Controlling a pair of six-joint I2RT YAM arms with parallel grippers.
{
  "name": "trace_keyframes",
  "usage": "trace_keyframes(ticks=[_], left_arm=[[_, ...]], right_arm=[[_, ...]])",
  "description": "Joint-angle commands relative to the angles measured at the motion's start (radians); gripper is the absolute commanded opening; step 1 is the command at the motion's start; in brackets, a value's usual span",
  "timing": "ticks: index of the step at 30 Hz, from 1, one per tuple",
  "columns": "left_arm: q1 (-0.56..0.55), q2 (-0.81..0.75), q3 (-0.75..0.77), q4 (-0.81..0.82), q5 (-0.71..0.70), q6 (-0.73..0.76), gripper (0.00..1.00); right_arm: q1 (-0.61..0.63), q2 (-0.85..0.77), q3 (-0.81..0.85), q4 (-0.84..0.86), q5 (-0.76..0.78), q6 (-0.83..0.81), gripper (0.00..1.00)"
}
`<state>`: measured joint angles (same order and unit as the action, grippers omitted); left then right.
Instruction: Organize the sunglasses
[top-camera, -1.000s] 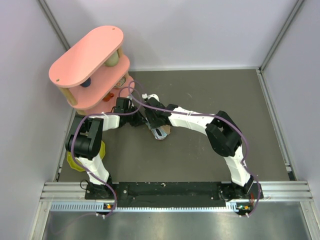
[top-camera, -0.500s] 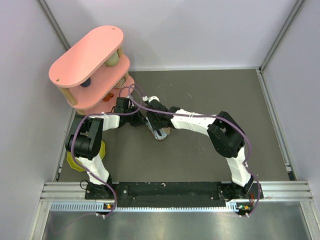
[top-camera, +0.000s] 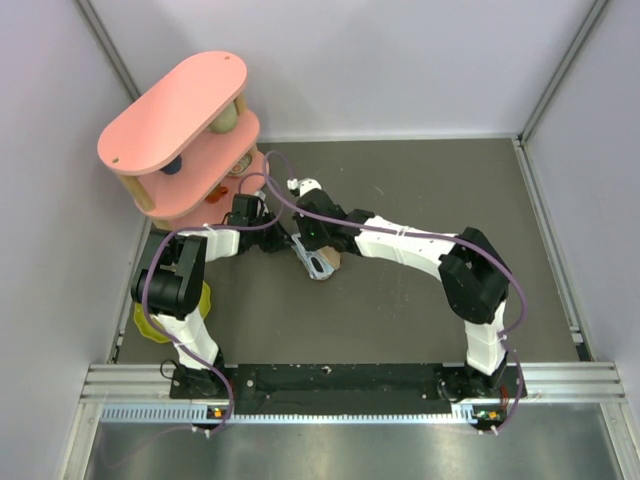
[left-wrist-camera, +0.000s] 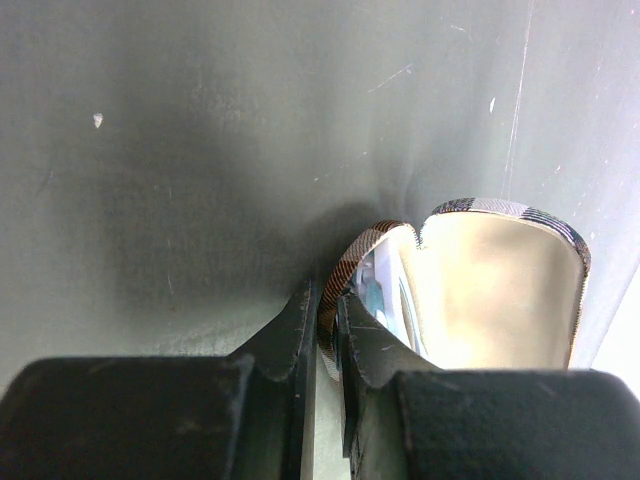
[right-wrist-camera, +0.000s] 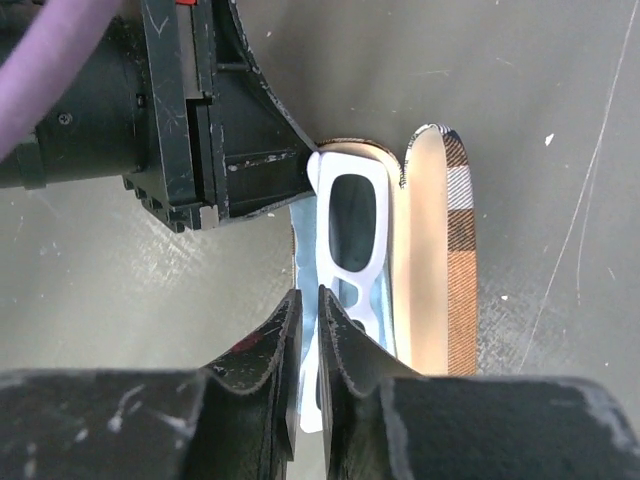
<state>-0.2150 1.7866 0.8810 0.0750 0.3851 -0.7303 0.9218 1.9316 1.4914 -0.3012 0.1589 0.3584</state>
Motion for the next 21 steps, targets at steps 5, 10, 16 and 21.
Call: trace_keyframes(ticks=[5, 10, 16, 21], left_arm=[[-0.014, 0.023, 0.004, -0.067, 0.005, 0.028, 0.00], [-0.014, 0.025, 0.003, -0.069, 0.006, 0.026, 0.00], [-0.014, 0.023, 0.001, -0.069, 0.009, 0.025, 0.00], [-0.014, 0.022, 0.001, -0.069, 0.006, 0.026, 0.00]], right_arm=[[0.011, 0.001, -0.013, -0.004, -0.068, 0.036, 0.07], [0.011, 0.007, -0.028, -0.013, -0.074, 0.047, 0.05], [0.009, 0.020, -0.033, -0.036, -0.067, 0.065, 0.05], [0.011, 0.009, -0.049, -0.046, -0.045, 0.067, 0.19]])
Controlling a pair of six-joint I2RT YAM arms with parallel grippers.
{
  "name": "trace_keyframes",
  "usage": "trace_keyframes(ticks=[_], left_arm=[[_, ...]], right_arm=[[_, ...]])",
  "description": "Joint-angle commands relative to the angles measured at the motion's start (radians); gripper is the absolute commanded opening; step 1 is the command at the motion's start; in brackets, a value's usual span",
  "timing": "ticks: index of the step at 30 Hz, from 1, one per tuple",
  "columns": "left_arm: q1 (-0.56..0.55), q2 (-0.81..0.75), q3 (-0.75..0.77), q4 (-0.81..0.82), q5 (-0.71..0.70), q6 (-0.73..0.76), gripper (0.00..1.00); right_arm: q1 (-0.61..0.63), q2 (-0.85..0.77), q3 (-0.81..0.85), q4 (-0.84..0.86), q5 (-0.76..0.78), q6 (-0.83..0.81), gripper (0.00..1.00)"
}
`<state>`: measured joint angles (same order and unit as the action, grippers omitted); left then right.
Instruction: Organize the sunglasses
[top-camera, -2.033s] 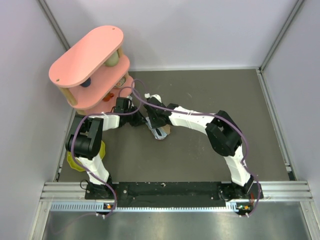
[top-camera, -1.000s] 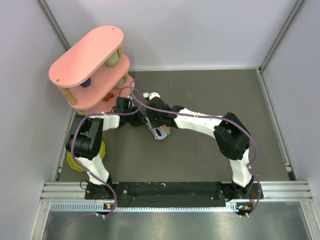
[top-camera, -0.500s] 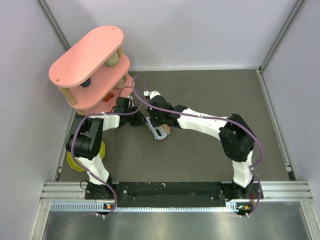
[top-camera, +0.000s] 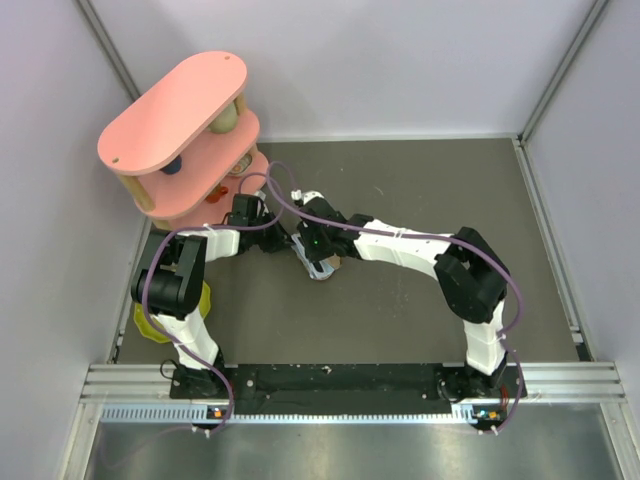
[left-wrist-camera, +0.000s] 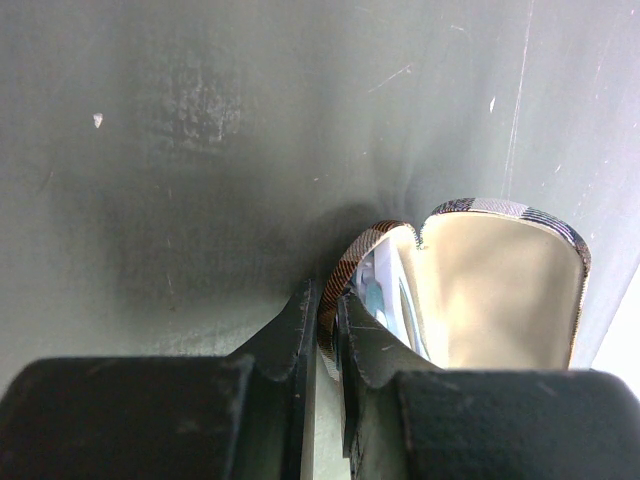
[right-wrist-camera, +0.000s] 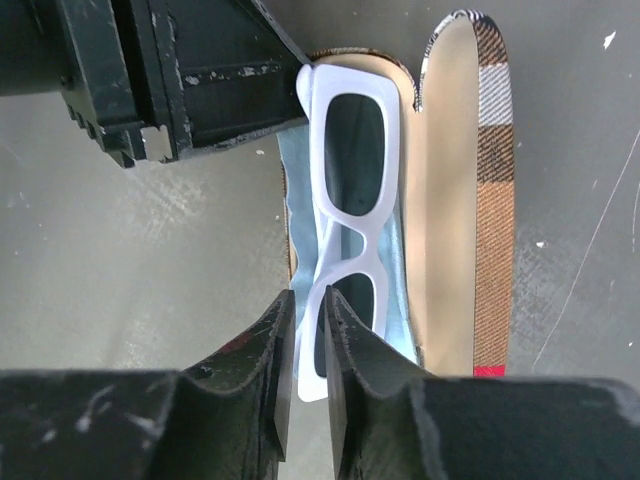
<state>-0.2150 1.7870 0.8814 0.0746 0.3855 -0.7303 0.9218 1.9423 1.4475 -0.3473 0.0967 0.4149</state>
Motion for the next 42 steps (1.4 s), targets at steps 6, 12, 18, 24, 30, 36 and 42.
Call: trace_keyframes(ticks=[6, 12, 18, 24, 30, 36, 42], left_arm=[[-0.014, 0.025, 0.001, -0.068, 0.007, 0.026, 0.00], [-0.014, 0.028, 0.007, -0.070, 0.010, 0.025, 0.00], [-0.014, 0.023, 0.005, -0.070, 0.007, 0.025, 0.00], [-0.015, 0.018, 0.002, -0.070, 0.004, 0.023, 0.00], [-0.014, 0.022, 0.007, -0.070, 0.000, 0.020, 0.00], [-0.014, 0.026, 0.008, -0.070, -0.004, 0.025, 0.00], [-0.014, 0.028, 0.002, -0.071, -0.005, 0.031, 0.00]], right_arm=[[0.011, 0.017, 0.001, 0.001, -0.005, 0.012, 0.17], [0.011, 0.044, -0.001, 0.001, -0.026, 0.005, 0.09], [0.009, 0.064, 0.001, -0.007, -0.023, -0.004, 0.08], [0.017, 0.099, 0.037, -0.056, 0.044, -0.005, 0.09], [0.026, 0.133, 0.082, -0.085, 0.087, -0.010, 0.10], [0.028, 0.104, 0.088, -0.090, 0.104, 0.007, 0.16], [0.023, 0.012, 0.103, -0.061, 0.103, 0.027, 0.35]])
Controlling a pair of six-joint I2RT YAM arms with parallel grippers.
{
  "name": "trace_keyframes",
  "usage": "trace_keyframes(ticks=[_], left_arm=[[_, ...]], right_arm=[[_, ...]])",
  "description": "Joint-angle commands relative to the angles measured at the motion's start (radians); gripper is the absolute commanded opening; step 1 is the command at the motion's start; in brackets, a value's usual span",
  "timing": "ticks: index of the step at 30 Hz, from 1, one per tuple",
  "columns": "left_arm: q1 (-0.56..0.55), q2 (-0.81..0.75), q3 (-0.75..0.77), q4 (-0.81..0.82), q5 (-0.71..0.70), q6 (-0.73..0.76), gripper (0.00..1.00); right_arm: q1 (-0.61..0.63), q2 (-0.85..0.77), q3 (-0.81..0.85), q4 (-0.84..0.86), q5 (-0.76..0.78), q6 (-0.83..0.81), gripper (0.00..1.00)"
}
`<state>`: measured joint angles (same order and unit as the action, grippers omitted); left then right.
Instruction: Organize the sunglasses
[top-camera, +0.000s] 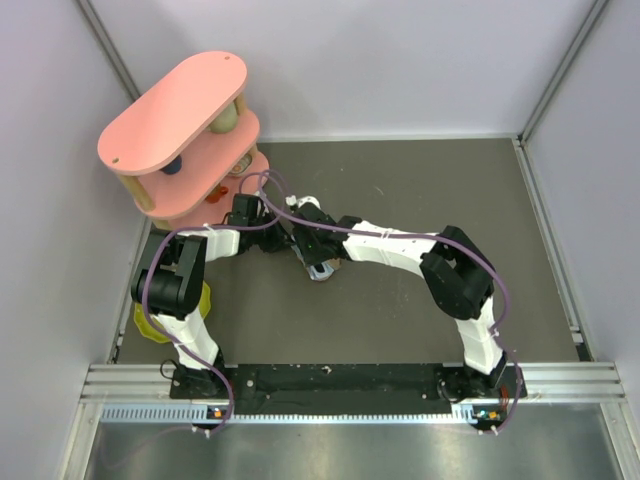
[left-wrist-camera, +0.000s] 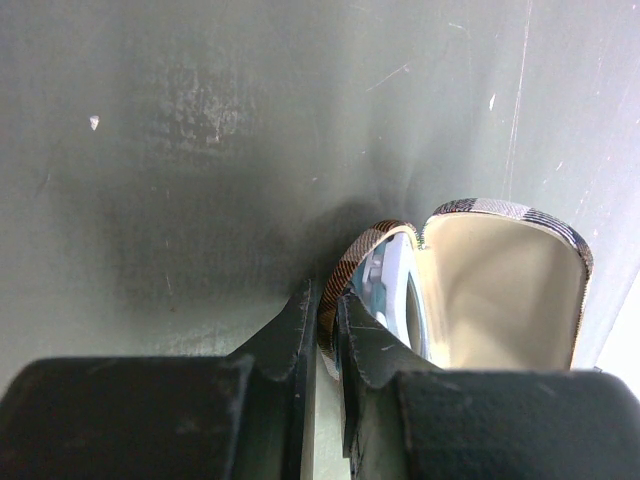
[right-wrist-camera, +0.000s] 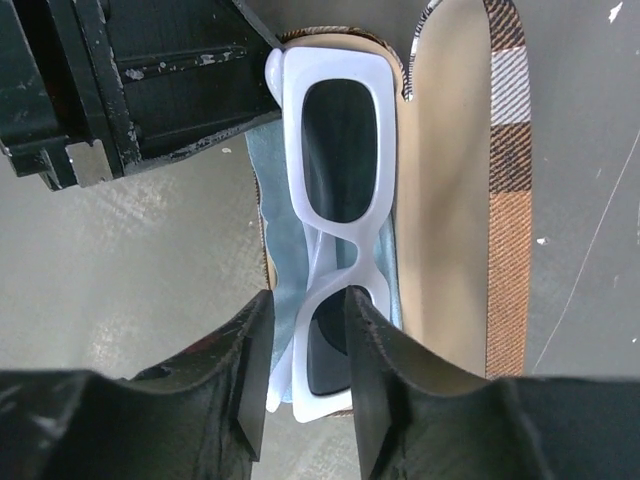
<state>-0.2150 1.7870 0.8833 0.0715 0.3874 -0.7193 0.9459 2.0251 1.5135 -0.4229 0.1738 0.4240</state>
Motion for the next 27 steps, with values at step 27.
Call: trace_keyframes(ticks=[27], left_arm=[[-0.014, 0.038, 0.002, -0.022, 0.047, 0.052, 0.00]], right_arm=[[-0.142, -0.049, 0.004, 0.022, -0.132, -0.243, 0.44]])
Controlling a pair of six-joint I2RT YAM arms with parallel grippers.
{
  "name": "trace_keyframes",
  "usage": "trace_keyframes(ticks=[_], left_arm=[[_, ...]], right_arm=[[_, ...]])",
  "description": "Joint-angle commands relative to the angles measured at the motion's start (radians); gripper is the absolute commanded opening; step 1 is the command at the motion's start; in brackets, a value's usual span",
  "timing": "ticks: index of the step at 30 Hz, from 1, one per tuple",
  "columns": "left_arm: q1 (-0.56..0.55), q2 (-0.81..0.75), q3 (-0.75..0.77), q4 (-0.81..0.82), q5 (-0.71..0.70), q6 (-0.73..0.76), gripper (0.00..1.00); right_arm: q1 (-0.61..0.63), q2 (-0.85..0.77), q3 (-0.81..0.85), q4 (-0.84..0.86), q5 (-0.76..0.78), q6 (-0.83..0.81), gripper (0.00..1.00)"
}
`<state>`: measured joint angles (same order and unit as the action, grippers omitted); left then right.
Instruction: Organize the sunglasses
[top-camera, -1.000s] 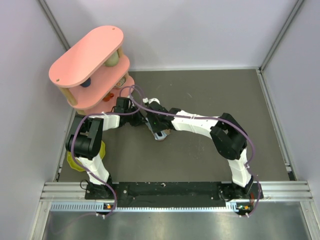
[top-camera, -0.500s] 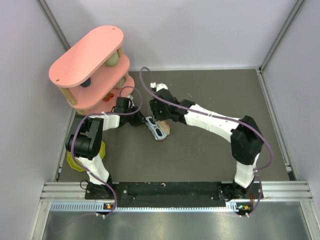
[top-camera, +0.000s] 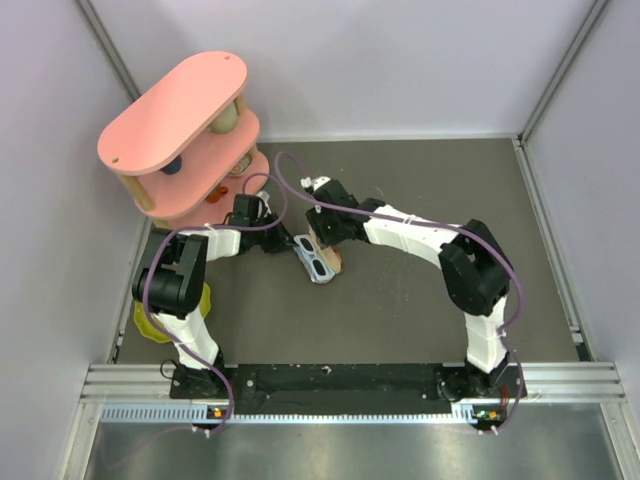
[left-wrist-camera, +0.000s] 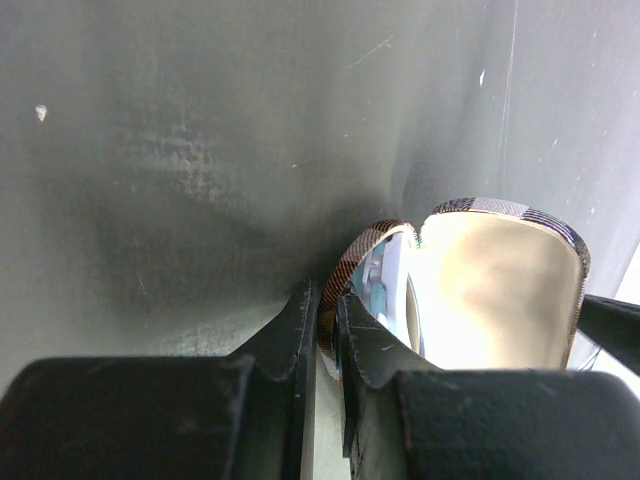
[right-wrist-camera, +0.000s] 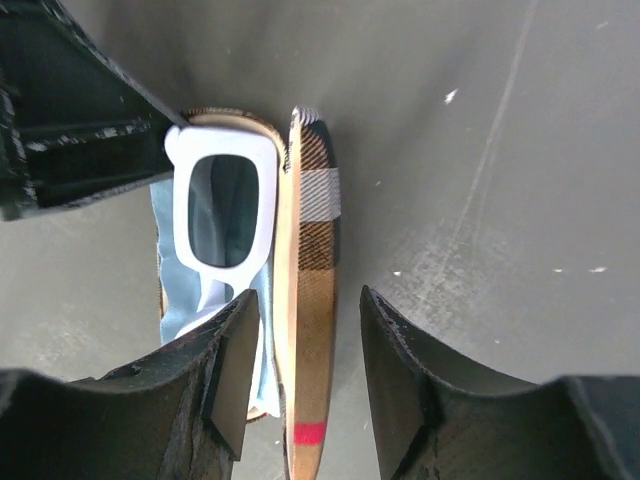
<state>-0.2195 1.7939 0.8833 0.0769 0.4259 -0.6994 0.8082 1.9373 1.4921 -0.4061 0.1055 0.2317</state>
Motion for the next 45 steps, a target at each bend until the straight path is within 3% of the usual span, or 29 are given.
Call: trace_keyframes(ticks=[1, 11, 17, 24, 28, 37, 45], left_arm=[[-0.009, 0.032, 0.002, -0.028, 0.008, 0.032, 0.00], [-0.009, 0.030, 0.002, -0.028, 0.008, 0.021, 0.00], [-0.009, 0.012, 0.020, -0.069, -0.007, 0.020, 0.00], [-0.011, -0.060, 0.052, -0.155, -0.091, 0.015, 0.15], [-0.011, -0.114, 0.059, -0.177, -0.141, 0.017, 0.34], [-0.012, -0.153, 0.060, -0.192, -0.130, 0.009, 0.39], [-0.012, -0.202, 0.051, -0.195, -0.127, 0.005, 0.28]], right_arm=[[-0.007, 0.045, 0.028, 0.004, -0.070, -0.049, 0.42], [0.016, 0.065, 0.053, -0.046, -0.009, -0.049, 0.08], [0.049, 0.065, 0.088, -0.092, 0.114, -0.083, 0.00], [0.085, 0.071, 0.119, -0.128, 0.212, -0.097, 0.00], [0.091, 0.071, 0.122, -0.135, 0.232, -0.092, 0.00], [0.094, 0.069, 0.135, -0.137, 0.240, -0.080, 0.00], [0.095, 0.068, 0.135, -0.145, 0.266, -0.060, 0.00]])
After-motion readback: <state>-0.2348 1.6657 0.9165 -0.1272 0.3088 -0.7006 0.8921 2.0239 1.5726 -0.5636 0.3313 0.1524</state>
